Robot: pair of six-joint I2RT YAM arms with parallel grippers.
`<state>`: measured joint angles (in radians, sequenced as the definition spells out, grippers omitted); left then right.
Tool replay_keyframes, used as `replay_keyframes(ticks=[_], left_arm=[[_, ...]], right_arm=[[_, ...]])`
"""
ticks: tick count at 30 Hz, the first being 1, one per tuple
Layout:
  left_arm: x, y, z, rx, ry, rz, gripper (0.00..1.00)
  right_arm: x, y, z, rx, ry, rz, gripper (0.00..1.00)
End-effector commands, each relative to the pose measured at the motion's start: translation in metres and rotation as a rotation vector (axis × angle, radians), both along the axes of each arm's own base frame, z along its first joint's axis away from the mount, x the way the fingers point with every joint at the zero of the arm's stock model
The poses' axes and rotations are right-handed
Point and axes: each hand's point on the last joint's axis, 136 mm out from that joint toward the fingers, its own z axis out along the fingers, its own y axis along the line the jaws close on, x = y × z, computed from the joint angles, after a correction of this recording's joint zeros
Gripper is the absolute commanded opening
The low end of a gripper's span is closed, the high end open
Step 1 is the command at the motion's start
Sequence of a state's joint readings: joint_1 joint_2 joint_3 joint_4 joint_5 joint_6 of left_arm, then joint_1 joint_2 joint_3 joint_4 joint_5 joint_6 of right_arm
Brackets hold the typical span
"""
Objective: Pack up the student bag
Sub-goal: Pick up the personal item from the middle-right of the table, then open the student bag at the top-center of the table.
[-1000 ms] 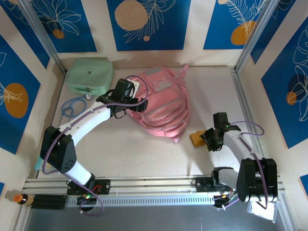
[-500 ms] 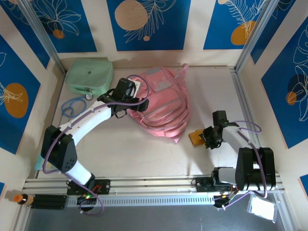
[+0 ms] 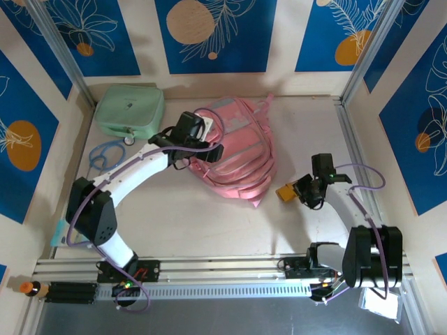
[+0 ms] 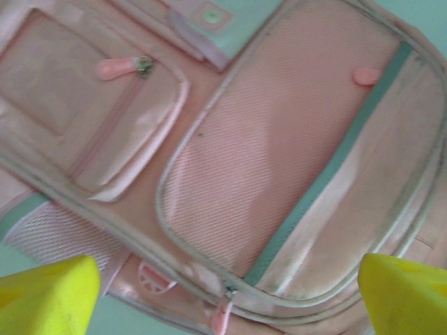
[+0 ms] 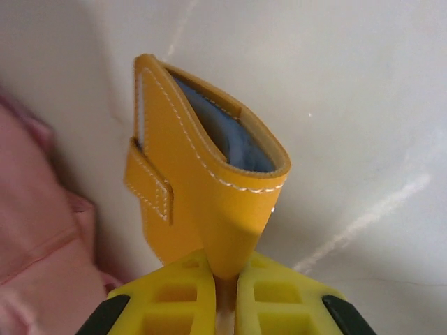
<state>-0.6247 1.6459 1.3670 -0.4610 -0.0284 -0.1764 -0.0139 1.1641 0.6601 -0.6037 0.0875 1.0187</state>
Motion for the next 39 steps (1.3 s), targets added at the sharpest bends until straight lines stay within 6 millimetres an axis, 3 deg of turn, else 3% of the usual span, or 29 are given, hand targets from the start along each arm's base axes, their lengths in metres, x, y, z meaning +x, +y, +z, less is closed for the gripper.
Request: replay_keyframes(ticks=[1, 7, 14, 24, 34, 39], left_arm=[[-0.012, -0.033, 0.002, 0.023, -0.018, -0.149, 0.92], [-0.022, -0.076, -0.016, 0.106, -0.013, -0.318, 0.83], [-0.026, -0.11, -0.045, 0.273, -0.019, -0.453, 0.61], [-0.021, -0.128, -0.07, 0.293, 0.085, -0.475, 0.41], [-0.009, -0.122, -0.085, 0.364, 0.108, -0.422, 0.3], [-0.005, -0.123, -0.075, 0.351, 0.129, -0.408, 0.18]], right_arm=[[0.01, -0.011, 0.032, -0.076, -0.107, 0.029, 0.0], [0.023, -0.016, 0.075, -0.115, -0.27, 0.045, 0.0], [0.033, -0.01, 0.086, -0.072, -0.325, 0.058, 0.0], [0.046, -0.003, 0.092, -0.025, -0.365, 0.061, 0.0], [0.048, -0.003, 0.092, -0.024, -0.367, 0.066, 0.0], [0.048, -0.003, 0.093, -0.024, -0.371, 0.065, 0.0]])
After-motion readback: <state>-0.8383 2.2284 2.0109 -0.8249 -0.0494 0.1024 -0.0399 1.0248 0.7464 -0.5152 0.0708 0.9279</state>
